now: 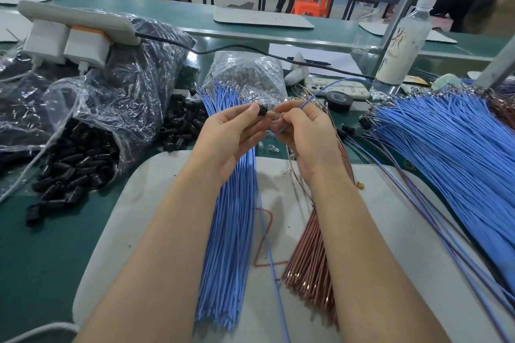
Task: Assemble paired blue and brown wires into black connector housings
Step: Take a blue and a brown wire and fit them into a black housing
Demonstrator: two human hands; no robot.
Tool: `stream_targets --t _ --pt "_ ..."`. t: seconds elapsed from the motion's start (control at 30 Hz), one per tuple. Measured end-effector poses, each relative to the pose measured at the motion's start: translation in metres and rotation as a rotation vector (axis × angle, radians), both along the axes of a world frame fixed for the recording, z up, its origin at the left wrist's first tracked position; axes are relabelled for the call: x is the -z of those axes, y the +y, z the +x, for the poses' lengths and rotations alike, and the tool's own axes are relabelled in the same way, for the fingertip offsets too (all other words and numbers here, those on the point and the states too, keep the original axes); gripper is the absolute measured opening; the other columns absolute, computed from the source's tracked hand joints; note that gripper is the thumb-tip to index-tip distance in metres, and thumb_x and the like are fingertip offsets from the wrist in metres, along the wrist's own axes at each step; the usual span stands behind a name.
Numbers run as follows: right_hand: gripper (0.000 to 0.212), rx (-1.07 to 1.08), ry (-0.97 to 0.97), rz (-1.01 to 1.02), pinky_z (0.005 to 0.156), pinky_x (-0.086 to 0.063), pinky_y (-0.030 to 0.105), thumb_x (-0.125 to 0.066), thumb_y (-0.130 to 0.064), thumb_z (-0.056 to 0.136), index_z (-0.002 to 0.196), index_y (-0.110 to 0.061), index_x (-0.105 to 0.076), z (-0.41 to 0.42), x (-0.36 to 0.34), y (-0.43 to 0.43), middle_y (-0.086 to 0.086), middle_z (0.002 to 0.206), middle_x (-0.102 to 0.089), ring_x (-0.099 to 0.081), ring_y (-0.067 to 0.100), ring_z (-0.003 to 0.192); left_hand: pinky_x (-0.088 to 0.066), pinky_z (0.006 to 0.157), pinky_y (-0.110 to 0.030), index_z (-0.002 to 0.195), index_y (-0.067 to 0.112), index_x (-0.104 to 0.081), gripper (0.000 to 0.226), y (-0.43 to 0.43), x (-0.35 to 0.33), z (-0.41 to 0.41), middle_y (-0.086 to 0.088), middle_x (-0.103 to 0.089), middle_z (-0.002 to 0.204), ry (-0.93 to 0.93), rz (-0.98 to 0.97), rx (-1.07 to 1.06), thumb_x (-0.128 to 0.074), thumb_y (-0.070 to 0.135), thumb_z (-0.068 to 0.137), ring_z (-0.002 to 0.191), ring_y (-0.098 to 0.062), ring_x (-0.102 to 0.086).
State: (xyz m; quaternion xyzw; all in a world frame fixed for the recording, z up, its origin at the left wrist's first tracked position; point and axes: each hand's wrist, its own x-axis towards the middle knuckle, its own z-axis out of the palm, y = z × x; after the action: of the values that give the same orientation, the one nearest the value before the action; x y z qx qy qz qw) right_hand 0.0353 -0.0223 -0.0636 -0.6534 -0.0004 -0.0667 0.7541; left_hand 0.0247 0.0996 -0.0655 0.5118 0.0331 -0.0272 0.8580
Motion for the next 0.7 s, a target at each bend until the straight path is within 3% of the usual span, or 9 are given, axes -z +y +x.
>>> stream_targets --t 0.13,0.3,0.4,0.47,0.6,0.7 --pt "0.025 0.048 -0.073 -0.126 0.060 -0.044 0.027 -0.046 -0.001 0.090 0.078 -0.018 -0.060 -0.0021 0.0014 0.0041 -0.008 0.054 -0.055 -0.051 0.006 0.054 -0.056 0.066 -0.016 0.088 0.010 -0.063 0.005 -0.0011 -0.0007 0.0003 -0.003 -0.073 0.075 0.025 -0.044 -0.020 -0.059 0.009 0.091 0.066 -0.006 -0.068" --pt "0.020 0.091 -0.164 -0.246 0.057 -0.040 0.022 -0.052 -0.006 0.092 0.084 -0.021 -0.063 -0.0034 0.0021 0.0057 -0.011 0.060 -0.052 -0.047 0.003 0.053 -0.053 0.058 -0.013 0.086 0.003 -0.060 0.003 -0.0008 -0.0015 0.0018 -0.008 -0.069 0.074 0.048 -0.135 -0.095 -0.060 0.002 0.088 0.063 -0.008 -0.068" --pt "0.011 0.114 -0.214 -0.306 0.072 -0.050 0.018 -0.062 -0.010 0.089 0.087 -0.020 -0.066 -0.0040 0.0022 0.0060 -0.009 0.076 -0.065 -0.060 0.001 0.071 -0.053 0.058 -0.012 0.086 0.003 -0.060 0.003 -0.0010 -0.0011 0.0027 -0.006 -0.069 0.070 0.045 -0.131 -0.118 -0.060 0.002 0.088 0.062 -0.007 -0.068" --pt "0.007 0.115 -0.230 -0.342 0.079 -0.053 0.024 -0.065 -0.012 0.088 0.090 -0.018 -0.068 -0.0039 0.0031 0.0062 -0.004 0.083 -0.068 -0.065 0.009 0.081 -0.053 0.059 -0.012 0.085 0.004 -0.060 0.003 -0.0013 -0.0008 0.0028 -0.003 -0.070 0.066 0.042 -0.133 -0.116 -0.061 0.002 0.088 0.062 -0.007 -0.068" --pt "0.007 0.143 -0.267 -0.409 0.081 -0.054 0.032 -0.065 -0.011 0.087 0.088 -0.017 -0.068 -0.0041 0.0045 0.0074 0.000 0.085 -0.069 -0.065 0.017 0.084 -0.052 0.059 -0.012 0.083 0.003 -0.060 0.005 -0.0018 -0.0004 0.0022 -0.003 -0.070 0.065 0.034 -0.135 -0.105 -0.061 0.001 0.087 0.063 -0.007 -0.069" --pt "0.009 0.162 -0.310 -0.451 0.073 -0.048 0.017 -0.064 -0.010 0.088 0.086 -0.018 -0.066 -0.0057 0.0048 0.0079 -0.008 0.077 -0.065 -0.060 0.003 0.074 -0.052 0.060 -0.011 0.083 0.002 -0.061 0.005 -0.0020 -0.0008 0.0018 -0.004 -0.071 0.065 0.035 -0.130 -0.098 -0.062 -0.002 0.086 0.064 -0.008 -0.069"
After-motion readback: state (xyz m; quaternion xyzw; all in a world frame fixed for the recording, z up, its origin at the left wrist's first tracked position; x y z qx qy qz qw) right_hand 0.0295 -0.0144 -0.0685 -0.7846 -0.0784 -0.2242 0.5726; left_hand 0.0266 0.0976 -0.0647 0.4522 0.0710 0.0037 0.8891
